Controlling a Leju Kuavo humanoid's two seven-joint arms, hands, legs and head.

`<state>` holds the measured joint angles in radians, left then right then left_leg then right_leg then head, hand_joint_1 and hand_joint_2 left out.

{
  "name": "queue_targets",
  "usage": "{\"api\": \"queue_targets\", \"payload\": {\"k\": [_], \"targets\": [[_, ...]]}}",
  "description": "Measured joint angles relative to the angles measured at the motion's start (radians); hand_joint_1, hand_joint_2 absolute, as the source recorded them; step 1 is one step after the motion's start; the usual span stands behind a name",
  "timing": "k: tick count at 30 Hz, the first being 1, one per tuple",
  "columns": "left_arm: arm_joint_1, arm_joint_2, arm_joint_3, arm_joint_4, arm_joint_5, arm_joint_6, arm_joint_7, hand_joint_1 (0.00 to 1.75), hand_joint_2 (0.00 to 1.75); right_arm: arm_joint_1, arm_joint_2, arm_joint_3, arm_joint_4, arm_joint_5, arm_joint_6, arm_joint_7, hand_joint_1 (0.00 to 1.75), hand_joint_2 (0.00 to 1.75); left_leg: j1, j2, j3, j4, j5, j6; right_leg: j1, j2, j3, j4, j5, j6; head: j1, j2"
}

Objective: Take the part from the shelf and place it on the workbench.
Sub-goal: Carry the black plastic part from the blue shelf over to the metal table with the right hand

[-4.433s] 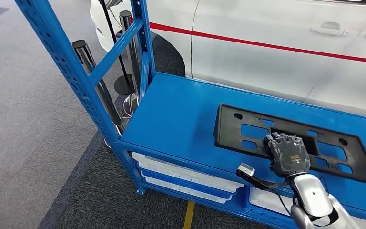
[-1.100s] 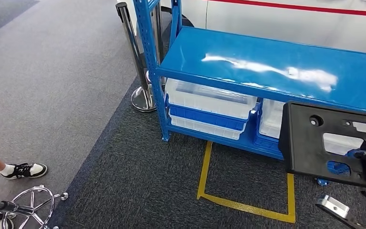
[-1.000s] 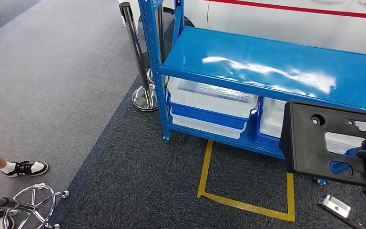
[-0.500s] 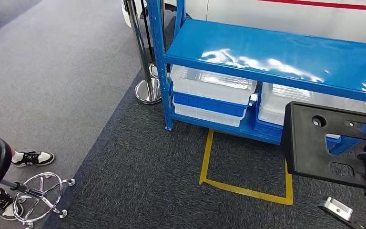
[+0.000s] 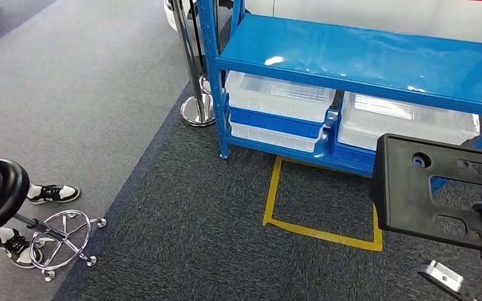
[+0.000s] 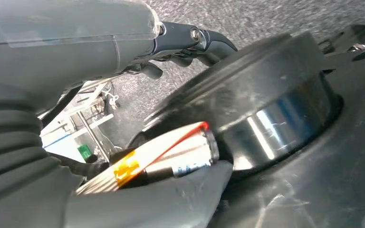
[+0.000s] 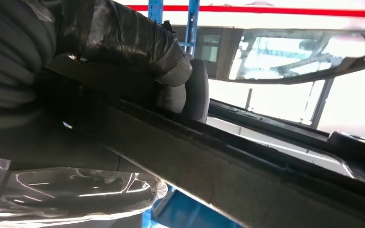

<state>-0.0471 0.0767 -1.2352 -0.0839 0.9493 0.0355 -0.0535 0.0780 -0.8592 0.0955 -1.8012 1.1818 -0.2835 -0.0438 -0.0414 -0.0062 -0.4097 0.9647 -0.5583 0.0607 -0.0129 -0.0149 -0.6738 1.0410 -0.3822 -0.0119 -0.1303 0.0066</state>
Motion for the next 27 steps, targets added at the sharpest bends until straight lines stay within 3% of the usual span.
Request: {"api": "queue_targets", "payload": {"k": [2, 3, 4, 6, 7, 8, 9, 11, 12, 13, 14, 15, 17, 18, 20, 22, 23, 24, 25, 27], "targets": [[0.003, -0.001, 0.000, 0.000, 0.005, -0.003, -0.001, 0.00, 1.75, -0.001, 0.009, 0.000, -0.001, 0.005, 0.004, 0.001, 1.75, 1.75, 0.000, 0.002, -0.008, -0.025, 0.032, 0.004, -0.004, 0.000, -0.003, -0.016, 0.016, 0.010, -0.003, 0.000], [0.003, -0.002, 0.000, 0.000, 0.005, -0.005, -0.001, 0.00, 1.75, -0.003, 0.013, 0.000, -0.001, 0.007, 0.006, 0.002, 1.75, 1.75, 0.003, 0.004, -0.014, -0.039, 0.052, 0.008, -0.003, 0.003, -0.008, -0.010, -0.001, 0.014, -0.004, 0.000], [0.004, -0.002, 0.000, 0.000, 0.006, -0.006, -0.001, 0.00, 1.75, -0.006, 0.017, 0.001, -0.002, 0.009, 0.008, 0.002, 1.75, 1.75, 0.006, 0.006, -0.023, -0.050, 0.072, 0.011, -0.002, 0.006, -0.016, 0.013, -0.038, 0.018, -0.004, 0.000], [0.003, -0.002, 0.001, 0.000, 0.007, -0.008, -0.002, 0.00, 1.75, -0.013, 0.030, 0.004, -0.002, 0.017, 0.011, 0.004, 1.75, 1.75, 0.011, 0.009, -0.051, -0.052, 0.098, 0.012, -0.005, 0.010, -0.036, 0.115, -0.139, 0.026, -0.004, 0.000], [0.003, -0.002, 0.001, 0.000, 0.008, -0.009, -0.002, 0.00, 1.75, -0.015, 0.039, 0.008, -0.002, 0.026, 0.013, 0.007, 1.75, 1.75, 0.013, 0.010, -0.069, -0.046, 0.109, 0.010, -0.010, 0.011, -0.043, 0.175, -0.168, 0.032, -0.004, 0.000], [0.003, -0.002, 0.001, 0.000, 0.009, -0.011, -0.003, 0.00, 1.75, -0.017, 0.048, 0.013, -0.001, 0.035, 0.014, 0.012, 1.75, 1.75, 0.015, 0.011, -0.089, -0.036, 0.117, 0.006, -0.015, 0.011, -0.043, 0.222, -0.172, 0.038, -0.004, 0.000], [0.003, -0.001, 0.002, 0.000, 0.010, -0.013, -0.005, 0.00, 1.75, -0.020, 0.057, 0.019, -0.001, 0.045, 0.015, 0.018, 1.75, 1.75, 0.019, 0.012, -0.111, -0.023, 0.124, 0.001, -0.021, 0.010, -0.031, 0.243, -0.155, 0.046, -0.004, 0.000], [0.003, 0.002, 0.003, 0.001, 0.014, -0.015, -0.011, 0.00, 1.75, -0.028, 0.071, 0.031, 0.001, 0.058, 0.016, 0.027, 1.75, 1.75, 0.029, 0.013, -0.158, 0.015, 0.130, -0.011, -0.037, 0.010, 0.036, 0.183, -0.109, 0.067, -0.004, 0.000], [0.003, 0.006, 0.003, 0.002, 0.016, -0.015, -0.013, 0.00, 1.75, -0.034, 0.078, 0.037, 0.002, 0.062, 0.017, 0.030, 1.75, 1.75, 0.031, 0.012, -0.180, 0.037, 0.130, -0.018, -0.041, 0.011, 0.080, 0.126, -0.113, 0.080, -0.003, 0.000], [0.003, 0.009, 0.004, 0.004, 0.018, -0.016, -0.014, 0.00, 1.75, -0.040, 0.084, 0.042, 0.003, 0.063, 0.017, 0.032, 1.75, 1.75, 0.030, 0.011, -0.197, 0.057, 0.130, -0.025, -0.042, 0.013, 0.113, 0.078, -0.128, 0.081, -0.004, 0.000], [0.003, 0.012, 0.004, 0.005, 0.019, -0.016, -0.015, 0.00, 1.75, -0.044, 0.090, 0.047, 0.005, 0.064, 0.017, 0.033, 1.75, 1.75, 0.026, 0.009, -0.209, 0.074, 0.130, -0.031, -0.043, 0.015, 0.130, 0.047, -0.149, 0.077, -0.006, 0.000], [0.004, 0.014, 0.005, 0.006, 0.019, -0.017, -0.016, 0.00, 1.75, -0.047, 0.096, 0.052, 0.006, 0.064, 0.017, 0.033, 1.75, 1.75, 0.023, 0.006, -0.218, 0.084, 0.133, -0.035, -0.042, 0.016, 0.133, 0.040, -0.161, 0.066, -0.008, 0.000], [0.005, 0.014, 0.006, 0.007, 0.020, -0.018, -0.017, 0.00, 1.75, -0.051, 0.103, 0.061, 0.007, 0.064, 0.018, 0.034, 1.75, 1.75, 0.022, 0.002, -0.233, 0.095, 0.136, -0.044, -0.043, 0.013, 0.113, 0.046, -0.155, 0.038, -0.011, 0.000], [0.006, 0.015, 0.006, 0.007, 0.021, -0.018, -0.017, 0.00, 1.75, -0.054, 0.106, 0.065, 0.008, 0.064, 0.018, 0.035, 1.75, 1.75, 0.024, 0.001, -0.243, 0.106, 0.122, -0.049, -0.041, 0.010, 0.101, 0.049, -0.146, 0.026, -0.012, 0.000], [0.007, 0.016, 0.007, 0.008, 0.021, -0.018, -0.017, 0.00, 1.75, -0.060, 0.110, 0.070, 0.008, 0.064, 0.018, 0.035, 1.75, 1.75, 0.028, 0.000, -0.268, 0.177, 0.042, -0.060, -0.037, 0.007, 0.076, 0.050, -0.125, 0.008, -0.015, 0.000], [0.007, 0.016, 0.008, 0.008, 0.021, -0.018, -0.017, 0.00, 1.75, -0.061, 0.112, 0.074, 0.008, 0.064, 0.018, 0.035, 1.75, 1.75, 0.027, 0.000, -0.289, 0.297, -0.046, -0.064, -0.030, 0.006, 0.048, 0.050, -0.103, 0.000, -0.017, 0.000], [0.007, 0.016, 0.008, 0.008, 0.021, -0.018, -0.017, 0.00, 1.75, -0.062, 0.113, 0.077, 0.009, 0.064, 0.018, 0.035, 1.75, 1.75, 0.026, 0.000, -0.288, 0.343, -0.065, -0.061, -0.025, 0.006, 0.034, 0.050, -0.092, -0.003, -0.017, 0.000], [0.007, 0.016, 0.008, 0.008, 0.021, -0.019, -0.017, 0.00, 1.75, -0.062, 0.114, 0.080, 0.009, 0.064, 0.018, 0.035, 1.75, 1.75, 0.024, 0.000, -0.274, 0.361, -0.063, -0.055, -0.019, 0.006, 0.021, 0.050, -0.081, -0.005, -0.017, 0.000], [0.006, 0.015, 0.008, 0.008, 0.021, -0.019, -0.018, 0.00, 1.75, -0.064, 0.115, 0.083, 0.009, 0.064, 0.018, 0.035, 1.75, 1.75, 0.021, 0.000, -0.243, 0.344, -0.043, -0.045, -0.012, 0.006, 0.008, 0.050, -0.071, -0.007, -0.017, 0.000], [0.005, 0.015, 0.008, 0.009, 0.022, -0.021, -0.018, 0.00, 1.75, -0.070, 0.117, 0.087, 0.009, 0.062, 0.018, 0.036, 1.75, 1.75, 0.009, 0.000, -0.142, 0.219, -0.004, -0.008, -0.001, 0.007, -0.013, 0.048, -0.049, -0.012, -0.017, 0.000]]}}
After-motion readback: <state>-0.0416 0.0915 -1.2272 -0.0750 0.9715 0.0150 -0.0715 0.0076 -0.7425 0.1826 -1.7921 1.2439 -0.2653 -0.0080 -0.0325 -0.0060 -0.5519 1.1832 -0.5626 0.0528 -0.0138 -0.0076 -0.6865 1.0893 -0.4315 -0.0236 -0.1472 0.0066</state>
